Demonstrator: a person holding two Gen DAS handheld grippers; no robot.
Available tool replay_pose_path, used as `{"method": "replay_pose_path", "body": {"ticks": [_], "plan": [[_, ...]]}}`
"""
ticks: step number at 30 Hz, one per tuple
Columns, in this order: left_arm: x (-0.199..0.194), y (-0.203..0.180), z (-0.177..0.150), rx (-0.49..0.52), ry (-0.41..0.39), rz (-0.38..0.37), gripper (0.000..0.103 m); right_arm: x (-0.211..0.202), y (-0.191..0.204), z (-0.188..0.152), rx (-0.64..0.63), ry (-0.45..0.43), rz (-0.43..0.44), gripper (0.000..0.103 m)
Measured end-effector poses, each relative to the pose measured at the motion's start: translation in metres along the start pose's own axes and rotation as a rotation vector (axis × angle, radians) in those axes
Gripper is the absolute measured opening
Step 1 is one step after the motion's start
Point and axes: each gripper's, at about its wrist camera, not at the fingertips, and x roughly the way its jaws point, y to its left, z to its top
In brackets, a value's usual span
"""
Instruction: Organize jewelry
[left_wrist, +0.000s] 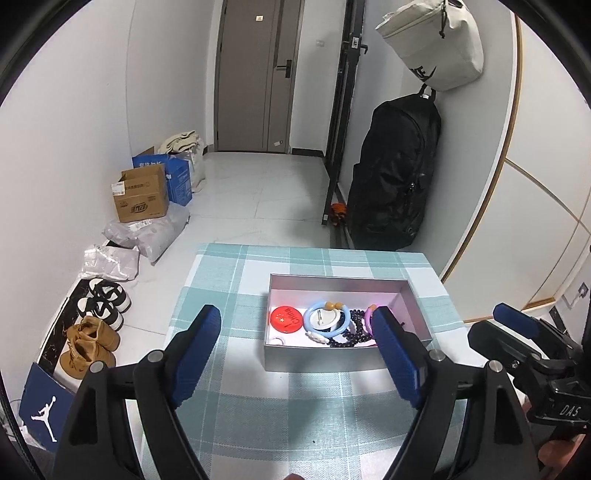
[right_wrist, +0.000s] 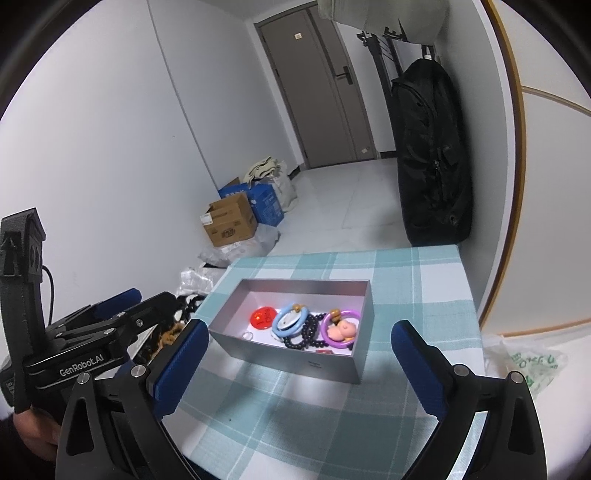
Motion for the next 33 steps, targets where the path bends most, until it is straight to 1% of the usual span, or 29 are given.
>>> {"method": "replay_pose_path", "body": {"ticks": [16,21,33], "plan": [[0.0007,-0.0006,-0.0017,-0.005,0.016,0.004,0.080,-0.0010,-0.0025,0.0008,0.004,-0.003,-0.001,0.100],[-0.0004,-0.0017,-0.0026,-0.001,0.015,0.019,0.080,-0.0012,-0.0024,0.0006,-0.001,-0.001,-0.001,0.100],[0.0007,-0.0033,-0.0032,0.005,0.026,0.005,0.080,-0.0013,-0.0027,0.0011,0.000,0.001,-0.004,0.100]]}}
